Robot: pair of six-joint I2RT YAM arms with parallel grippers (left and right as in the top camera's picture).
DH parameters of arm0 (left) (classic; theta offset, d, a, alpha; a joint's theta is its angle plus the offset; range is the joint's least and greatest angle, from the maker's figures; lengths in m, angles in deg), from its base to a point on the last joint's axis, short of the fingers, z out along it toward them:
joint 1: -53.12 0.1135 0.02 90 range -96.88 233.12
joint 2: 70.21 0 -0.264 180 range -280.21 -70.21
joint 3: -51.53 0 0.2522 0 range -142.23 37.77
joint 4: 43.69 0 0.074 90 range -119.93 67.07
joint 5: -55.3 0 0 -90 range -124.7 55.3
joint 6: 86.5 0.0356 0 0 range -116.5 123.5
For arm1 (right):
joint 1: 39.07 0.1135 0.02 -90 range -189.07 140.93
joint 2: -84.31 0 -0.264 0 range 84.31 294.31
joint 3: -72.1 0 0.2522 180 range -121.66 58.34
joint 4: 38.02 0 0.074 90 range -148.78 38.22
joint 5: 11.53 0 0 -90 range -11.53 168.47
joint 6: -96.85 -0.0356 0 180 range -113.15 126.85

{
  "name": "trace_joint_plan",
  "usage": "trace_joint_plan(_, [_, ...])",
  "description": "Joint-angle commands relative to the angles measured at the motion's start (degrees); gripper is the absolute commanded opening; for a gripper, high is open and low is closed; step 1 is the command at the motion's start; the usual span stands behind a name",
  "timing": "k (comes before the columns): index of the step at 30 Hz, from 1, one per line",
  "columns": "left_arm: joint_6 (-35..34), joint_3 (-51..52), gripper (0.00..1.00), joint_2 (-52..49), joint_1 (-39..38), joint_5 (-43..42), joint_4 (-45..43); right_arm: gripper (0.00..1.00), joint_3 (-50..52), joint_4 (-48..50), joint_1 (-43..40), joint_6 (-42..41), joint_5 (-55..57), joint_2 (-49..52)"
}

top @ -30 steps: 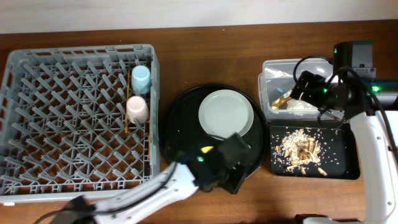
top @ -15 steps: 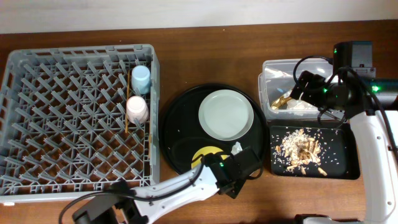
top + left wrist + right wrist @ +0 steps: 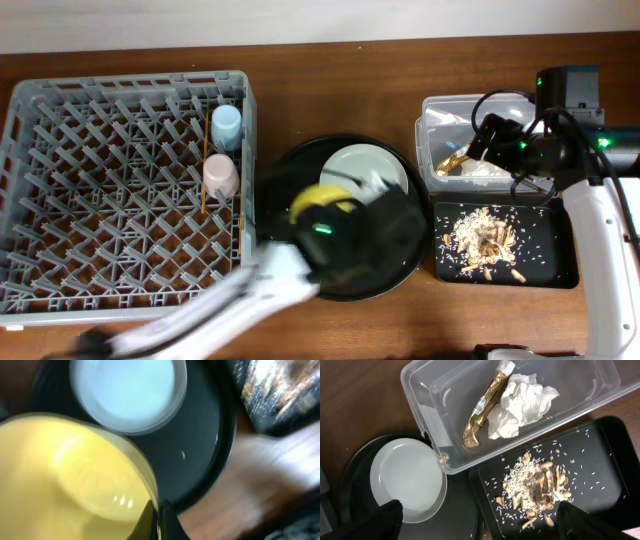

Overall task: Sort waste into correct bins and load items into the dishwasher rack
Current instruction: 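Place the yellow bowl in the rack with the left gripper and release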

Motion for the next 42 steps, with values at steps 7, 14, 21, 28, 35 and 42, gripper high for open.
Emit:
trace_joint_plan(7, [35.19,-1.11,0.00,18.36,59.89,-72.22,12.87,0.99,-0.09,0.04,-0.35,0.37,0.33,0.13])
trace_joint_plan(14, [45.53,30.51,0.00,14.08,83.76,-92.91,4.66,0.99,-0.09,0.07,-0.35,0.37,0.33,0.13])
trace_joint_plan(21, [46.38,35.80,0.00,1.51,83.84,-92.91,-2.16,0.99,-0.09,0.07,-0.35,0.37,0.33,0.13])
trace_joint_plan(28, [43.87,35.67,0.31,1.31,98.07,-74.38,-3.98,0.99,-0.09,0.07,-0.35,0.37,0.33,0.13])
trace_joint_plan(35, [38.95,23.32,1.00,10.71,96.00,-73.61,4.00,0.99,-0.09,0.04,-0.35,0.37,0.33,0.13])
trace_joint_plan(42, [21.84,25.92,0.00,21.90,71.95,-36.04,2.34,0.99,-0.09,0.04,-0.35,0.37,0.33,0.13])
